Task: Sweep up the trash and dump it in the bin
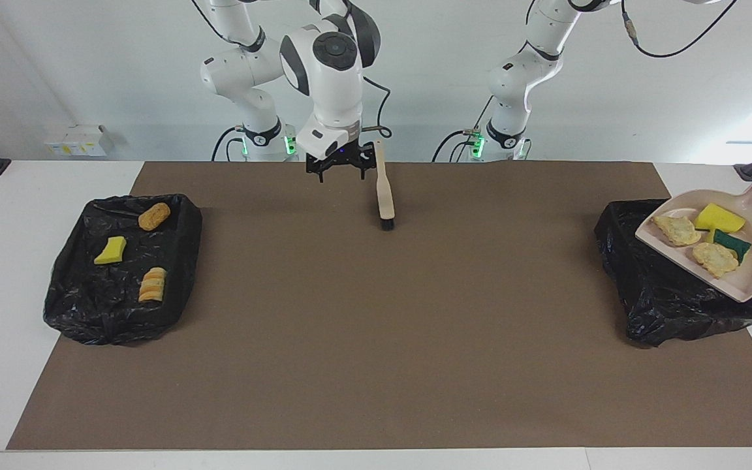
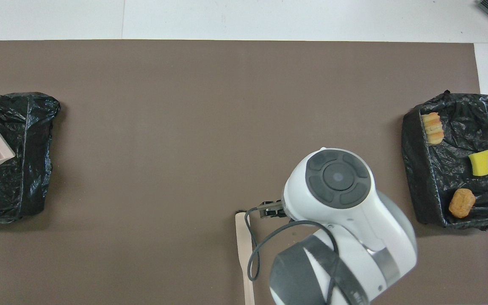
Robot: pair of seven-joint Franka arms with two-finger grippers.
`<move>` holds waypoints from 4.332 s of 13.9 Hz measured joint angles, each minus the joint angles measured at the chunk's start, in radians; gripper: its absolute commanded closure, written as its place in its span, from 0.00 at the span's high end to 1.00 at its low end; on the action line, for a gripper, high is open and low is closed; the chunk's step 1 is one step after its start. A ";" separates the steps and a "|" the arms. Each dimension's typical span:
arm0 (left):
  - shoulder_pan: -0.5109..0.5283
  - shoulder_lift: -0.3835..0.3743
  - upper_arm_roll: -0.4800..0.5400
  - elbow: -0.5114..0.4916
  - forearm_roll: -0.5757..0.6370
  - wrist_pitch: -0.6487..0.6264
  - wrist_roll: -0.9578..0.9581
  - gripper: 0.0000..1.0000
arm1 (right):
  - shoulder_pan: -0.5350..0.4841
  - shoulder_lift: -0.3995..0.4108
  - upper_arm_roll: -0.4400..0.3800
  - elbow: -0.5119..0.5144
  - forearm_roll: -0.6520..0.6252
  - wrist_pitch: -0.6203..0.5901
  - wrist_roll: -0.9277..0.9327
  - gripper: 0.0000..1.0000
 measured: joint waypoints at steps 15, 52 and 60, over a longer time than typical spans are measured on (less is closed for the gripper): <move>-0.035 -0.018 -0.030 -0.119 0.389 0.272 0.149 0.00 | -0.408 0.005 -0.028 0.243 -0.096 -0.183 -0.504 1.00; -0.476 -0.212 -0.039 -0.200 0.076 -0.057 -0.744 0.00 | -0.520 -0.038 -0.043 0.352 -0.061 -0.291 -0.480 1.00; -0.872 -0.195 -0.048 -0.305 -0.080 0.105 -1.527 0.00 | -0.380 -0.029 -0.161 0.356 -0.048 -0.271 -0.427 1.00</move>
